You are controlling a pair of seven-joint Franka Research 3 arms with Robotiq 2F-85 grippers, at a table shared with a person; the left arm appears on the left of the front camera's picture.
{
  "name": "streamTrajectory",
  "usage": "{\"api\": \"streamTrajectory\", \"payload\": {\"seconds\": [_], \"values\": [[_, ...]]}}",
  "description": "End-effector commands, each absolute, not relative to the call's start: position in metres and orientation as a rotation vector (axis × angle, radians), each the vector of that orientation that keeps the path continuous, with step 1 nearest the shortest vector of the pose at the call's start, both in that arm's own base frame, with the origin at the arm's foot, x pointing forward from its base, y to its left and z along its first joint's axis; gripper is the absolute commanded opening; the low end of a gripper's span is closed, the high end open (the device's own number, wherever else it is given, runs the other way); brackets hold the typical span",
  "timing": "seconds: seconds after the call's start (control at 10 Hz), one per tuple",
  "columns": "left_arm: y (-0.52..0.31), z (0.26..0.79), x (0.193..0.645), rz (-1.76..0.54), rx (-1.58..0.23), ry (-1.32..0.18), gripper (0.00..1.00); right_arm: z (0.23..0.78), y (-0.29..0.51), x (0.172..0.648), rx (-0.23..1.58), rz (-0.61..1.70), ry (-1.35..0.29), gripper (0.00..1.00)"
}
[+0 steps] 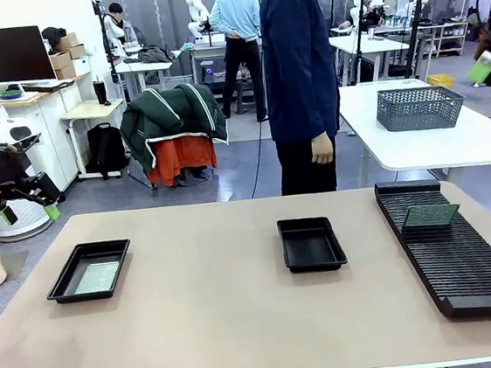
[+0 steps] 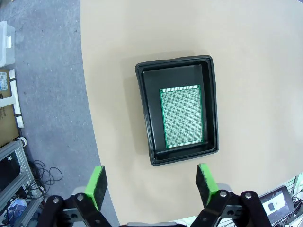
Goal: Inspect and transfer BCBs to ESD trays.
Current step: Pick up the Blank PCB from the PCB Rack and place it in the right ESD tray.
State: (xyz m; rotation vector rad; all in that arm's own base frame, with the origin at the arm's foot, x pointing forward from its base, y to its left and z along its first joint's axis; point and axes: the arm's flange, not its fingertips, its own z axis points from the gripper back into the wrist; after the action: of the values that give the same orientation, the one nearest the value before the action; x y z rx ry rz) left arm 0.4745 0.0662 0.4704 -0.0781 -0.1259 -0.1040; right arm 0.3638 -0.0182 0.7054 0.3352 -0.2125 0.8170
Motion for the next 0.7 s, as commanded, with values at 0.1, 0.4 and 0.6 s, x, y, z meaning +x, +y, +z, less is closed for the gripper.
{"api": "streamTrajectory", "payload": {"seconds": [0.1, 0.4, 0.6], "values": [[0.065, 0.468, 0.474, -0.102, -0.079, -0.138, 1.00, 0.727, -0.052, 0.382, 0.179, 1.268, -0.099, 0.82], [0.065, 0.468, 0.474, -0.102, -0.079, -0.138, 1.00, 0.733, -0.071, 0.374, 0.109, 1.489, -0.077, 0.82], [0.065, 0.468, 0.474, -0.102, -0.079, -0.138, 1.00, 0.729, -0.075, 0.371, 0.132, 1.529, -0.096, 0.82]]}}
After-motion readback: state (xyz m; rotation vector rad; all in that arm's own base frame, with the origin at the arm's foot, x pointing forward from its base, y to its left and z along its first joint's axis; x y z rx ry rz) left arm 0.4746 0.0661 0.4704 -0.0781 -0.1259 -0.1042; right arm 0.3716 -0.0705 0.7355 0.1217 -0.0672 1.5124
